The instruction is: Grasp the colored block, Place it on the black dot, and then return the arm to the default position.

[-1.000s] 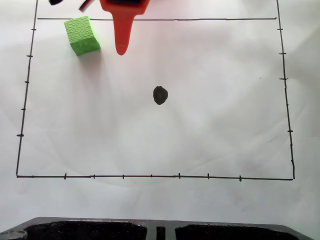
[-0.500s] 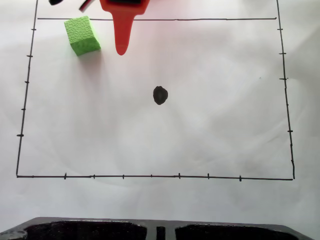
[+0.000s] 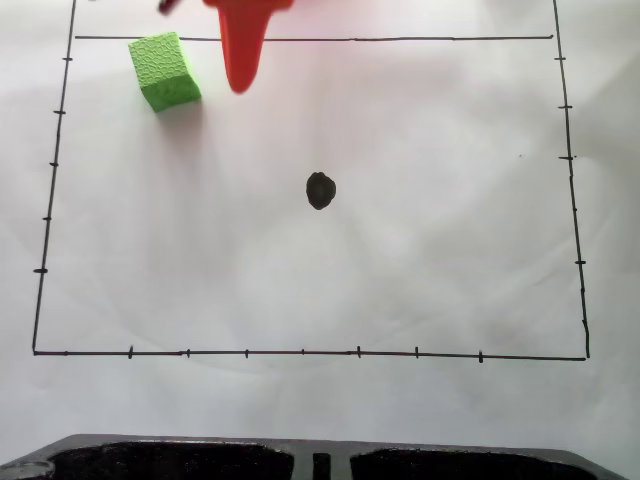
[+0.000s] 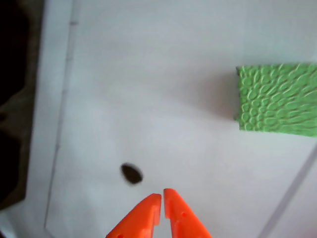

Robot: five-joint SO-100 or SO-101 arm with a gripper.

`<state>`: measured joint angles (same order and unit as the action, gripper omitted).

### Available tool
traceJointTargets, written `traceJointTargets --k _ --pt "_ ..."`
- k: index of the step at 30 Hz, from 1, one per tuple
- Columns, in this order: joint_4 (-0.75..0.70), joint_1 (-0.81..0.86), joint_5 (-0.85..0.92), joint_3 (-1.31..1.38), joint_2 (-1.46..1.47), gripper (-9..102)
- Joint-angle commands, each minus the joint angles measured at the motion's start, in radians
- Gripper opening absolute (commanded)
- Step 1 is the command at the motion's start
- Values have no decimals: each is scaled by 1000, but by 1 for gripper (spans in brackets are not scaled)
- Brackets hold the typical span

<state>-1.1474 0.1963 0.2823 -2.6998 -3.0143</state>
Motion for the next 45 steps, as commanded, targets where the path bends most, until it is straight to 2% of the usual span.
traceJointTargets --k 1,5,13,16,27,33,45 --pt "-75 55 69 138 46 0" --pt "-127 149 225 181 86 0" --pt "-61 339 405 196 213 0" --pt "-38 370 434 196 242 2" --pt "-123 495 543 198 298 18" --pt "-110 537 577 176 331 27" --pt "58 565 649 44 400 34"
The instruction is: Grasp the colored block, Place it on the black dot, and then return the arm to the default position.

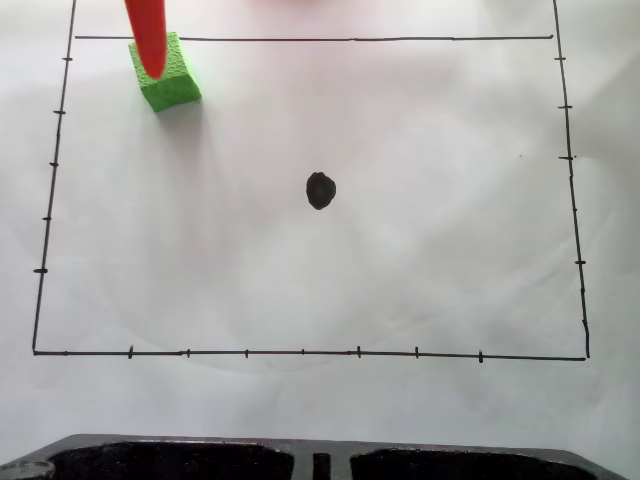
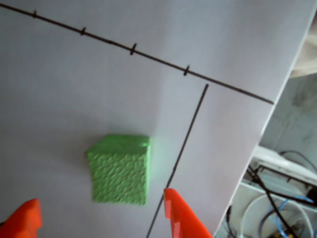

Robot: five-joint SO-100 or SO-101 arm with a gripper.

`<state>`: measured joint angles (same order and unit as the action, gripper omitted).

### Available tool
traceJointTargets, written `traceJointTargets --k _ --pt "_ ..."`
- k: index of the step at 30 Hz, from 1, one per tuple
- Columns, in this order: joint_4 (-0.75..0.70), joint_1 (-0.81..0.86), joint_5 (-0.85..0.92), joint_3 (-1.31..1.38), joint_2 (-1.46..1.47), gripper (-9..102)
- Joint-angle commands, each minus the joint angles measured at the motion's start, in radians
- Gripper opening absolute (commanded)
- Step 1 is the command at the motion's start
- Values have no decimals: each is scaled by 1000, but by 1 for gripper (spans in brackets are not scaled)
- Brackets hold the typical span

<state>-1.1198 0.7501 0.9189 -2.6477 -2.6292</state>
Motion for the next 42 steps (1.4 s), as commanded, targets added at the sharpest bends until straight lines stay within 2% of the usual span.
traceJointTargets --k 1,17,24,36,39,42 --pt "48 12 18 -20 18 34" --pt "209 0 6 -115 114 35" --pt "218 0 0 -115 124 33" --pt "229 15 -55 -118 117 23" --pt "229 23 -81 -118 109 18" --pt "276 23 -140 -118 98 14"
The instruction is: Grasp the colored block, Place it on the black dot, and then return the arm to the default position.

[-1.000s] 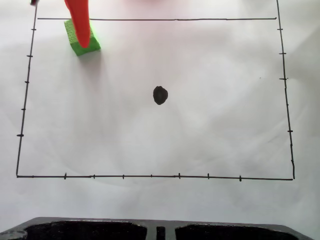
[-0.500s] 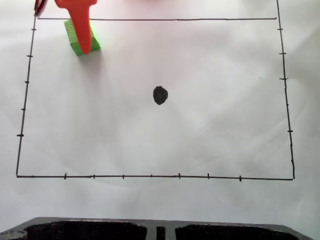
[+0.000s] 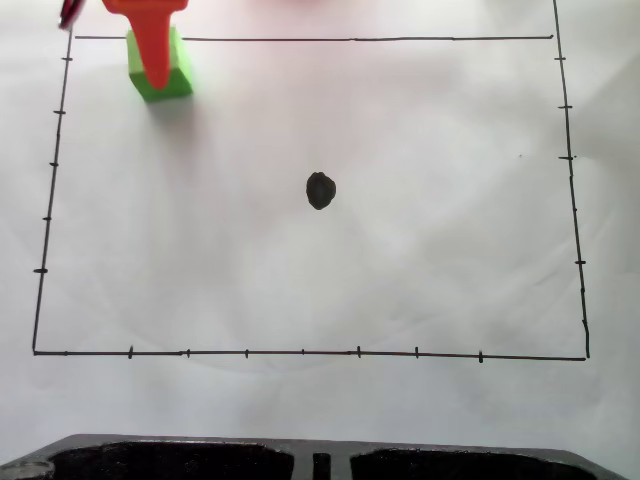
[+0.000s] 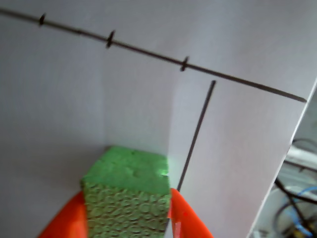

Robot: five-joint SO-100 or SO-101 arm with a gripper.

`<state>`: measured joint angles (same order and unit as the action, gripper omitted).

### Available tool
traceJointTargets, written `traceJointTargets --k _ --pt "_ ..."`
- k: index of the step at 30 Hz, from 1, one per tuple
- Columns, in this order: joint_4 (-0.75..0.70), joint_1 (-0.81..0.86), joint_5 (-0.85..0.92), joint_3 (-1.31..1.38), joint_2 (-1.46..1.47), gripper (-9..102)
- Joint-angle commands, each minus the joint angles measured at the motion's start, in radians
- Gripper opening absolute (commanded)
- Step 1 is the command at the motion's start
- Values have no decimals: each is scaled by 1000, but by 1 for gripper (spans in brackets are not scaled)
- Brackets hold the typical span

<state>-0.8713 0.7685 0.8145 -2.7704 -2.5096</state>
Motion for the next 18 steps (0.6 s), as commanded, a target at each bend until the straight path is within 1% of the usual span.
traceJointTargets --k 1,4,6,11,14,18 --pt "20 -3 -51 15 -25 14" --pt "-48 -35 -109 63 -48 12" --pt "-98 -64 -179 115 -54 12" --pt "-216 -224 -419 288 15 11" --pt "-215 -318 -534 376 103 11" --pt "-167 -434 -641 430 213 10"
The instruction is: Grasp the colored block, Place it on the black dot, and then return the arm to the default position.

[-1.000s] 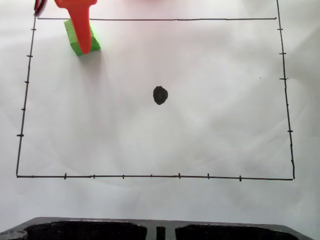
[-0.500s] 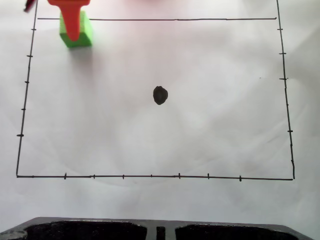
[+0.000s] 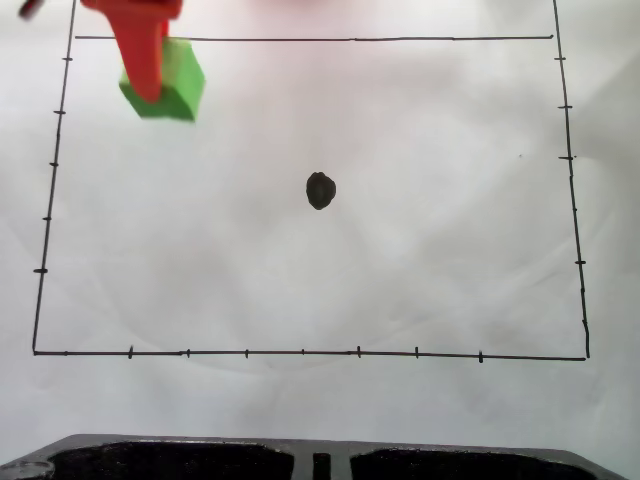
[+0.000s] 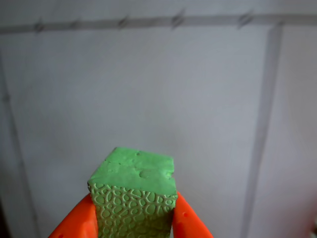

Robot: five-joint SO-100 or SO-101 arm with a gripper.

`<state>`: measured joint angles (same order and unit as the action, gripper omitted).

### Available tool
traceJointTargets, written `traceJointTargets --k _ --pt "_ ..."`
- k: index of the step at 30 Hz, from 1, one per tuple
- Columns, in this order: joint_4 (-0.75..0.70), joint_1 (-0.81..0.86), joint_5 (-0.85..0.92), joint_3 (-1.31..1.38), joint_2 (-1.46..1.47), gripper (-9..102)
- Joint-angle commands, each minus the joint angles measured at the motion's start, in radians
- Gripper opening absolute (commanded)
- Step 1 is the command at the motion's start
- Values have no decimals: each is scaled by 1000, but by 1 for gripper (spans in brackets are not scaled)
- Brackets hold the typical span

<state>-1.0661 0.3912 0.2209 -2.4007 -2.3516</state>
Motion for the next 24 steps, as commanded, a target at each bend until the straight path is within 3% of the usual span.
traceJointTargets --k 1,14,24 --pt "41 -81 -69 67 78 10" --pt "178 -367 -212 106 290 10" --pt "245 -428 -235 107 385 10"
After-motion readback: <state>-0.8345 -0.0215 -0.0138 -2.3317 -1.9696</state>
